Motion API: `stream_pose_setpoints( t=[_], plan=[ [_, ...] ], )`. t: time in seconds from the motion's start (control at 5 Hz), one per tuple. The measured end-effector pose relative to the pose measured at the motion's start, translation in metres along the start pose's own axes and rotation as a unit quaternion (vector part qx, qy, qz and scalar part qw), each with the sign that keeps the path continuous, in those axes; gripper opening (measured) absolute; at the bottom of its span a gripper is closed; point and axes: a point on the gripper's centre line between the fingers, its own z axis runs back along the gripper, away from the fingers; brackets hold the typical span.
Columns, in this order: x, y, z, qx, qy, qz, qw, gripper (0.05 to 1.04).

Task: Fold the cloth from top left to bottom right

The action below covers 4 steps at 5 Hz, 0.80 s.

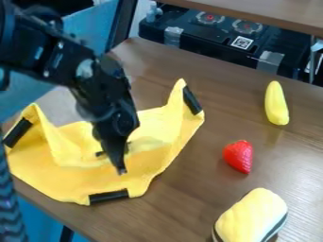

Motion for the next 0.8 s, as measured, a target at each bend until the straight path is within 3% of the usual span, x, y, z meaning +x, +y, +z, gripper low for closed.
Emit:
stream_pose_setpoints(
  t=[0.4,0.6,0.8],
  plan=[
    [-0.005,-0.018,0.002,0.001,-0.001,-0.012,0.9999,0.079],
    [-0.005,-0.021,0.005,-0.024,0.010,-0.003,0.9997,0.213],
    [-0.003,-0.014,0.006,-0.064,0.014,0.009,0.9978,0.462]
  ],
)
